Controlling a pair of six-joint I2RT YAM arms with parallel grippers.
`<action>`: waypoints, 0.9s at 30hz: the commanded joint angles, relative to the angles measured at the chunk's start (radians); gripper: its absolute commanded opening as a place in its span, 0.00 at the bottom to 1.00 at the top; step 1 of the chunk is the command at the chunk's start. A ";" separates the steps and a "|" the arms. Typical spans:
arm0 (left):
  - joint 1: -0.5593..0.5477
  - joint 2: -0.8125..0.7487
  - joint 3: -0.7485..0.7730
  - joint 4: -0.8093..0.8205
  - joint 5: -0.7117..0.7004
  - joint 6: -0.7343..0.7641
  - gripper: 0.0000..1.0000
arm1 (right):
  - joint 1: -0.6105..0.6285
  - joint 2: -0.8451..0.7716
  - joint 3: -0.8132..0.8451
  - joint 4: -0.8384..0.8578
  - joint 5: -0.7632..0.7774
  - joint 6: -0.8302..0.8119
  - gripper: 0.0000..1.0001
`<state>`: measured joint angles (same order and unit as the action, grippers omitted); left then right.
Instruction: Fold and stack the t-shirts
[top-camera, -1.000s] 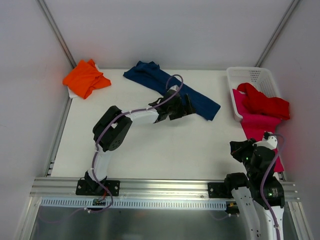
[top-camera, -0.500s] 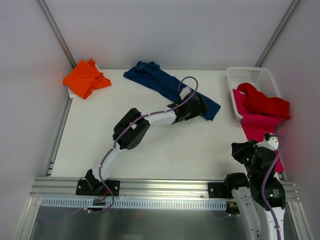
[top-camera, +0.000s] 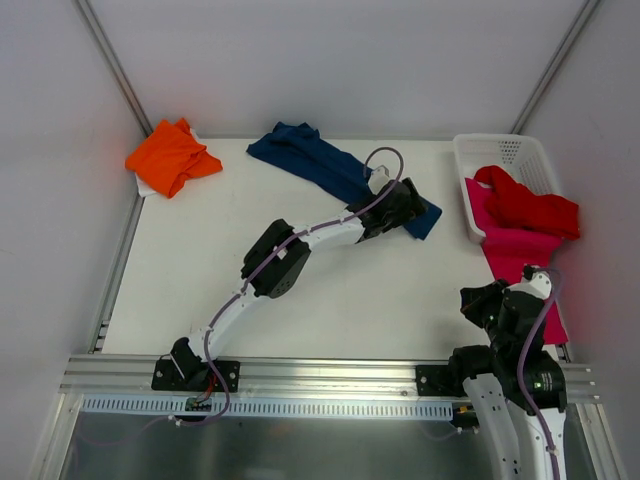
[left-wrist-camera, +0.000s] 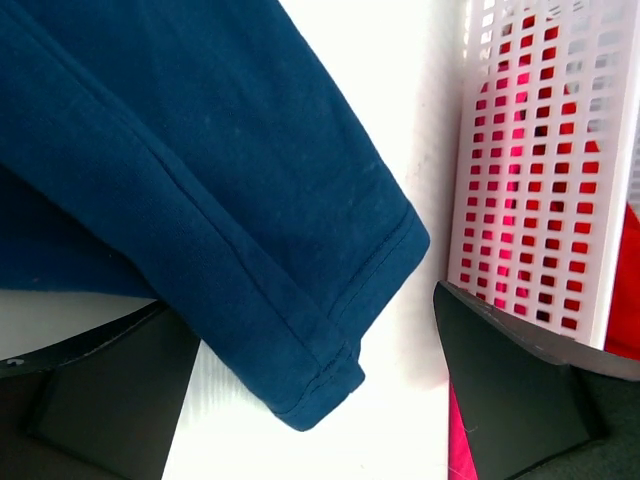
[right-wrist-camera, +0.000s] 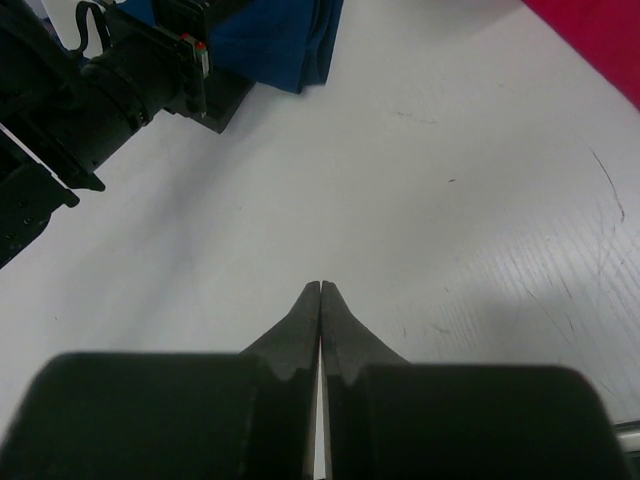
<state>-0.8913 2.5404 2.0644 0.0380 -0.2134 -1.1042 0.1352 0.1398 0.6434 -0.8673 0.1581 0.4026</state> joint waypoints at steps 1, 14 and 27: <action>-0.001 0.081 0.039 -0.125 -0.018 -0.008 0.99 | -0.002 0.020 -0.014 0.025 0.004 -0.015 0.01; 0.025 0.093 0.044 -0.119 0.054 -0.019 0.00 | -0.002 0.023 -0.030 0.040 0.011 -0.015 0.01; -0.023 -0.348 -0.649 -0.043 0.210 0.184 0.00 | -0.002 0.073 -0.059 0.143 -0.035 0.011 0.00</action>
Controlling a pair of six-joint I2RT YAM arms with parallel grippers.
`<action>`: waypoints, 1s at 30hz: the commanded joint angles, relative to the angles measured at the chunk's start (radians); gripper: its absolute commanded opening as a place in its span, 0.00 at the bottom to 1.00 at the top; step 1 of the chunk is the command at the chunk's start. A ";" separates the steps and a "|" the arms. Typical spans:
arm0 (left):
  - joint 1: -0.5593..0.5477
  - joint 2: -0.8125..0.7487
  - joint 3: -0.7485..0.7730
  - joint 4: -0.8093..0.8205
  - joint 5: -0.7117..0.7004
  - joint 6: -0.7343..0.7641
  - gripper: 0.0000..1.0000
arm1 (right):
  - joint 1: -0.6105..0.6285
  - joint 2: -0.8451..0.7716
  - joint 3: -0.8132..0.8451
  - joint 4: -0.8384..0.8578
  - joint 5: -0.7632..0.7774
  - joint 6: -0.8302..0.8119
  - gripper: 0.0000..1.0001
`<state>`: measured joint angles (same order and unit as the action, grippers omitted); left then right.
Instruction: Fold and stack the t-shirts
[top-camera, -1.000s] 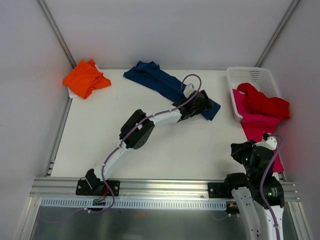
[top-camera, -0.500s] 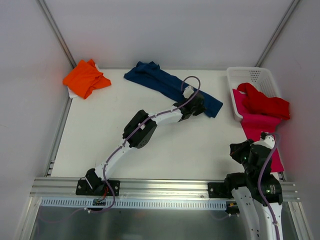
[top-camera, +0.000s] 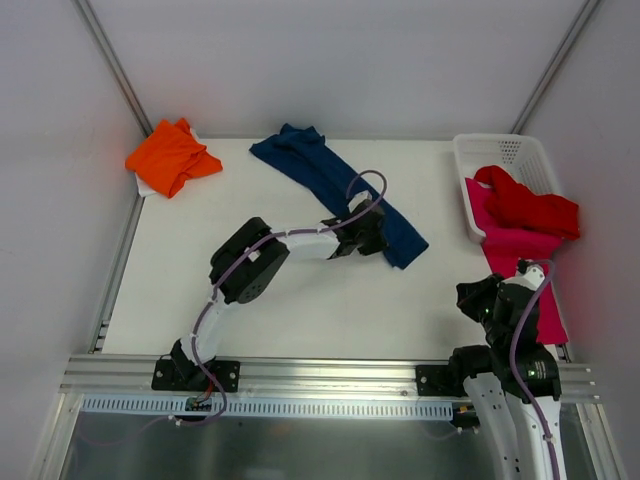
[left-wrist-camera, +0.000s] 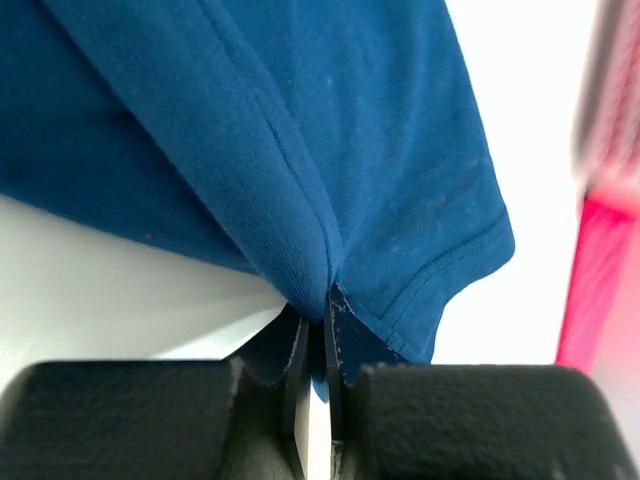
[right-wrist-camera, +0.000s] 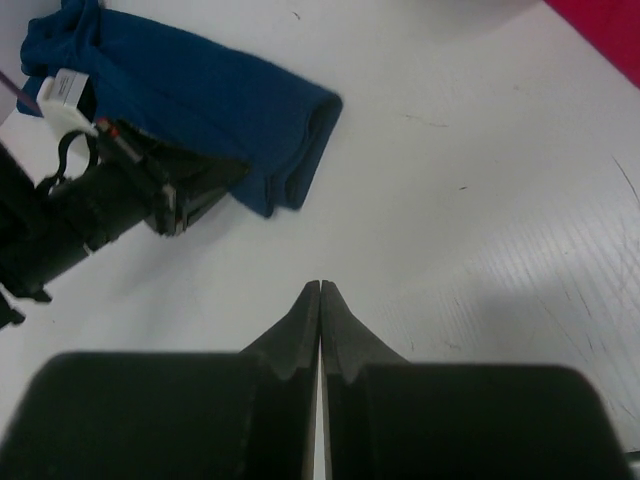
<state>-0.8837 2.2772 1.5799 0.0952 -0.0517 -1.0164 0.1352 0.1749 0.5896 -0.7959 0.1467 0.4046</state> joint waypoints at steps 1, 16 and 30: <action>-0.032 -0.155 -0.287 -0.100 0.077 0.102 0.00 | -0.002 0.044 -0.008 0.087 -0.036 0.011 0.01; -0.083 -1.238 -1.319 -0.216 -0.149 0.030 0.00 | -0.002 0.058 -0.102 0.216 -0.209 0.089 0.00; 0.119 -1.616 -1.154 -0.500 -0.300 0.327 0.00 | 0.220 0.818 0.425 0.227 -0.480 -0.335 0.35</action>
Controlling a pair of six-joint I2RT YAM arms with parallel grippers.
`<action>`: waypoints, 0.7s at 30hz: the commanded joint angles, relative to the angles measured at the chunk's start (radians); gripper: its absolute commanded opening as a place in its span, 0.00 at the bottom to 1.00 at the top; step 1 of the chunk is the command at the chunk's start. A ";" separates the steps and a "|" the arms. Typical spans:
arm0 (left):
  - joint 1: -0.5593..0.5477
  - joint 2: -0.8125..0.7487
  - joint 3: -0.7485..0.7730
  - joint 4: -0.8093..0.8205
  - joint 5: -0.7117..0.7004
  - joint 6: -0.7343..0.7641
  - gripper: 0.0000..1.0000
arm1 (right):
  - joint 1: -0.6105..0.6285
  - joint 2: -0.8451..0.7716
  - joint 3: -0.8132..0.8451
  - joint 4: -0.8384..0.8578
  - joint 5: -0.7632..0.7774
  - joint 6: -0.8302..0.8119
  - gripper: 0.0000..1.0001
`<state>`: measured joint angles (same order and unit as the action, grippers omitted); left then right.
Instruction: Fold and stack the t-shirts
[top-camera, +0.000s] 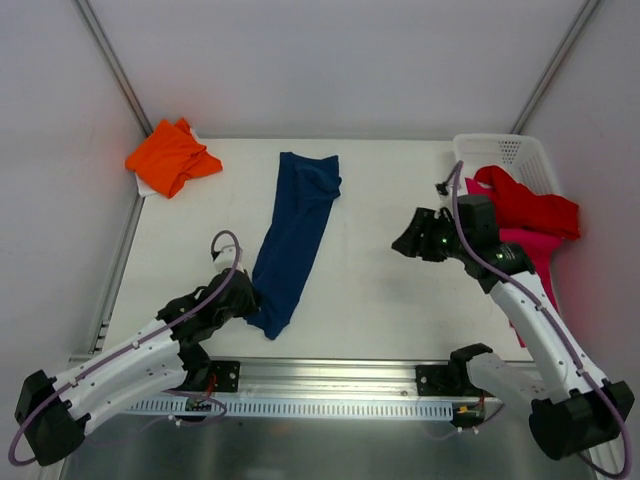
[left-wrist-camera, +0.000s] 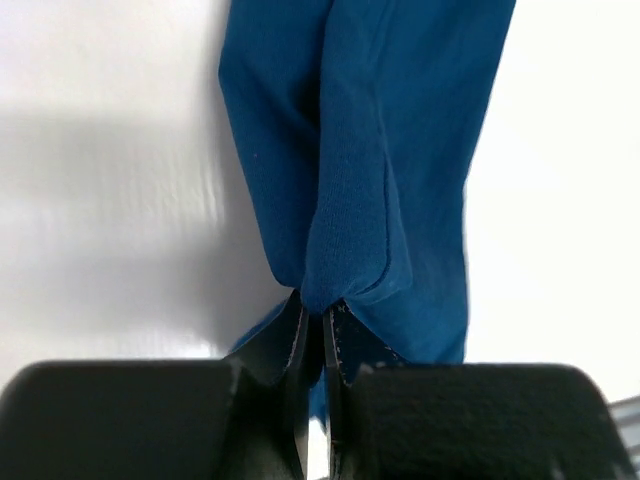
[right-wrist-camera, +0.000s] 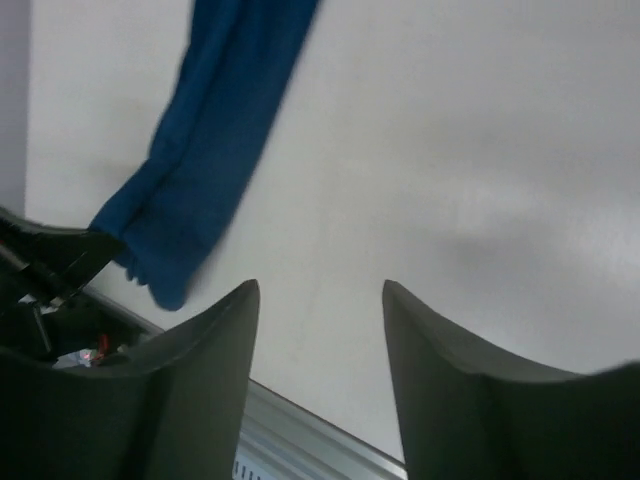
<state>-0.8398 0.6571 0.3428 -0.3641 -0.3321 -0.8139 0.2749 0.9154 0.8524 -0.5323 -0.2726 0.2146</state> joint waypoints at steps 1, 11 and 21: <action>0.121 0.010 0.097 -0.038 0.020 0.142 0.02 | 0.134 0.103 0.187 -0.060 -0.031 -0.152 0.63; 0.142 0.193 0.168 0.076 0.318 0.208 0.99 | 0.577 0.212 0.013 0.050 0.257 0.087 1.00; 0.142 -0.028 0.075 0.071 0.374 0.087 0.99 | 1.018 0.511 -0.041 0.360 0.496 0.422 0.99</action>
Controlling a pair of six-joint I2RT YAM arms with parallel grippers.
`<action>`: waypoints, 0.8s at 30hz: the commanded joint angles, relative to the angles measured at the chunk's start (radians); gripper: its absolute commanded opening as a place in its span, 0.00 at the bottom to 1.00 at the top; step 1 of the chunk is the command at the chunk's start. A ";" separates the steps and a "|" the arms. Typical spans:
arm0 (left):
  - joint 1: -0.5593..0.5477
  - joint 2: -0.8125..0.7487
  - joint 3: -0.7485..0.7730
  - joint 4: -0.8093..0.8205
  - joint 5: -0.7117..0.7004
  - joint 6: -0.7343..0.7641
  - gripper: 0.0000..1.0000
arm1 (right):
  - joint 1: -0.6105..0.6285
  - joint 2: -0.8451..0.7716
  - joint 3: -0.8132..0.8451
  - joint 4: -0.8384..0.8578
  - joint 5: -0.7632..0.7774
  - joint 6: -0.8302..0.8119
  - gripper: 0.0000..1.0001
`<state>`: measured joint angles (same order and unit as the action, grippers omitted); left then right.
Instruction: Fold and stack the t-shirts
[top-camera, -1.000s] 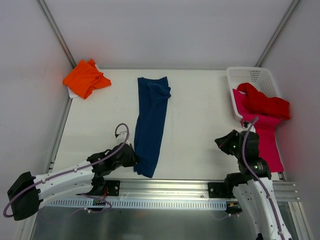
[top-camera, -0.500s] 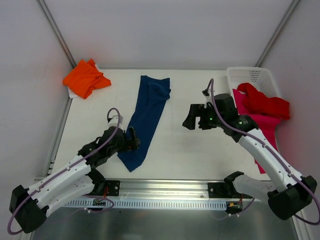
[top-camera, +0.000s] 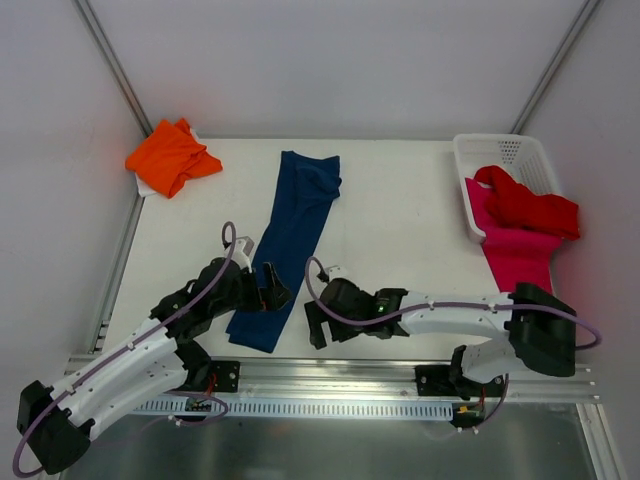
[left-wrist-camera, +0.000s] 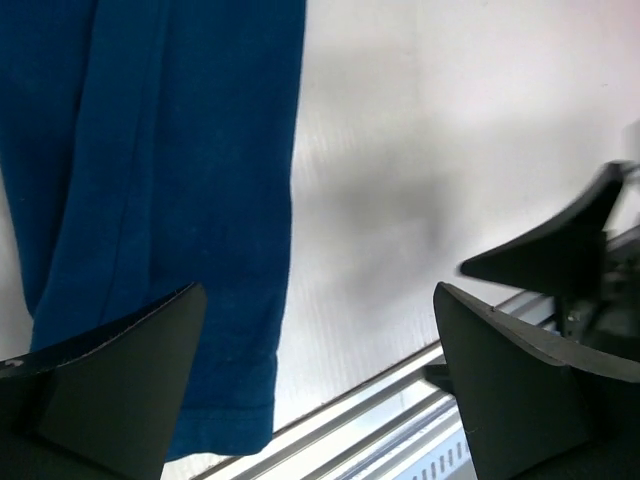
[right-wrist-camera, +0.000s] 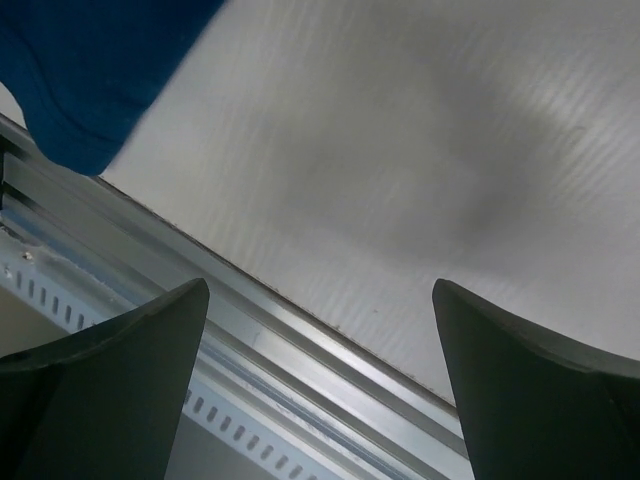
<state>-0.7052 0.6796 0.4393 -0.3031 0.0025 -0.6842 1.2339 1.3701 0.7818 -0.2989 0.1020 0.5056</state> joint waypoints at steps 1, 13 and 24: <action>0.007 -0.072 -0.036 0.006 0.039 -0.051 0.99 | 0.068 0.081 0.037 0.154 0.125 0.151 1.00; 0.007 -0.204 0.038 -0.109 -0.149 0.008 0.99 | 0.076 0.291 0.382 0.055 0.226 0.027 0.99; 0.007 -0.546 0.079 -0.372 -0.629 -0.089 0.99 | 0.026 0.530 0.698 0.009 0.113 0.001 0.97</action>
<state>-0.6880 0.2161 0.5377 -0.5255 -0.4583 -0.7177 1.2819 1.8141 1.3880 -0.3618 0.2626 0.5079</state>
